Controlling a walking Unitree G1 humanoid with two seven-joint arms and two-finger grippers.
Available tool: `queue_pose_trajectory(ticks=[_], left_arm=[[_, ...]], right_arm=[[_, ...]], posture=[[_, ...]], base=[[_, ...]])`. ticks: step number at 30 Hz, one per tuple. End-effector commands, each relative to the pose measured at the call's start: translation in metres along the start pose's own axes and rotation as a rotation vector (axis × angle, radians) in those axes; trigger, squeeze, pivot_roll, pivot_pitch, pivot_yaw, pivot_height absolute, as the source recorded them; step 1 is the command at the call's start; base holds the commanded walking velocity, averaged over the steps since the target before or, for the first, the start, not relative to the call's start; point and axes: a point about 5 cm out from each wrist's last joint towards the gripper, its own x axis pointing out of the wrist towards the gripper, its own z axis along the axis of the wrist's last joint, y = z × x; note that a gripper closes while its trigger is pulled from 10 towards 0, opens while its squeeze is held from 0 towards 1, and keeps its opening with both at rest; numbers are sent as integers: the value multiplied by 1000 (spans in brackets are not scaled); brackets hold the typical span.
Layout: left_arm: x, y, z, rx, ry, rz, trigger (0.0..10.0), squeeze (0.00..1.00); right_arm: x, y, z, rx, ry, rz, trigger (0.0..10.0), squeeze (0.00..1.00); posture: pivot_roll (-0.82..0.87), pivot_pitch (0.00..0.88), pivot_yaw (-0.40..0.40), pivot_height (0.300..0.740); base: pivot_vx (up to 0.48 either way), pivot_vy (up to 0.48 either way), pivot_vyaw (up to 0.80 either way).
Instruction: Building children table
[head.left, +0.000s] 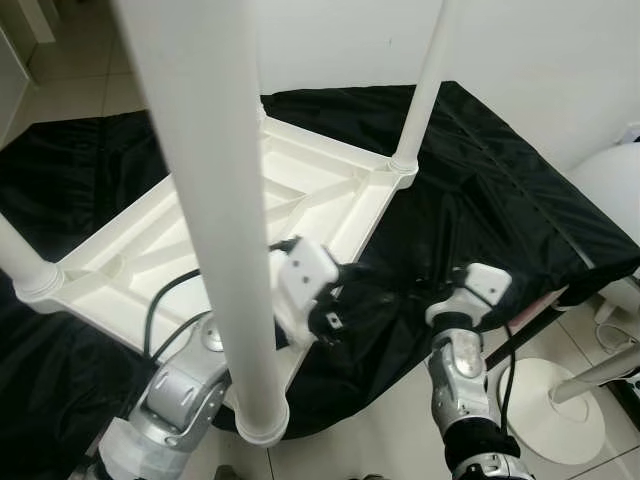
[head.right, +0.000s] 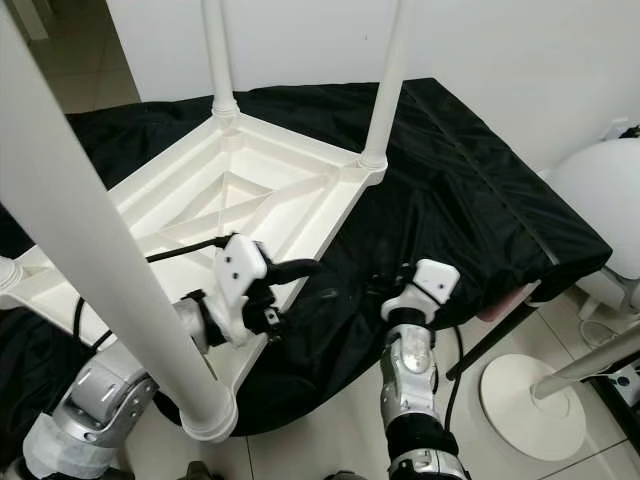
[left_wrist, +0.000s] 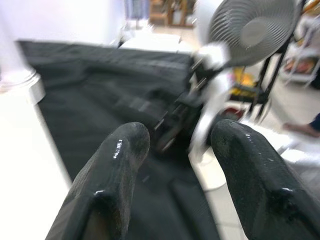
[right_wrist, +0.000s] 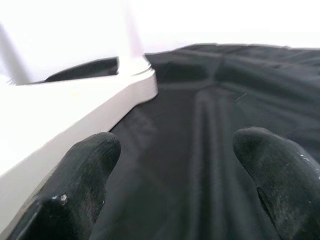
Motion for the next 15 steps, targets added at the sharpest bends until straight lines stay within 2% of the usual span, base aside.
queue_pose_trajectory(ticks=[1,4,6,7,10,12,15], left_arm=[[-7,8,-6,36,34,7,10000,0],[-14,13,-10,60,63,-7,10000,0],[-32,24,-15,89,112,-51,10000,0],[-32,24,-15,89,112,-51,10000,0],[-56,43,-18,127,177,-46,10000,0],[-61,48,-18,134,191,-38,10000,0],[-77,59,-19,151,239,-35,10000,0]], right_arm=[[-3,-2,0,6,13,0,10000,0],[-5,-2,3,-2,14,13,10000,0],[-6,-5,7,-20,12,40,10000,0],[-6,-5,7,-20,12,40,10000,0],[-9,-10,15,-39,2,62,10000,0],[-10,-10,17,-42,-2,66,10000,0],[-15,-12,20,-57,-4,86,10000,0]], posture=[[-16,47,14,740],[-12,41,11,740],[-10,36,10,740],[-10,36,10,740],[-5,25,11,740],[-5,25,11,740],[0,18,14,740]], base=[[0,0,0],[0,0,0],[0,0,0],[0,0,0],[0,0,0],[0,0,0],[0,0,0]])
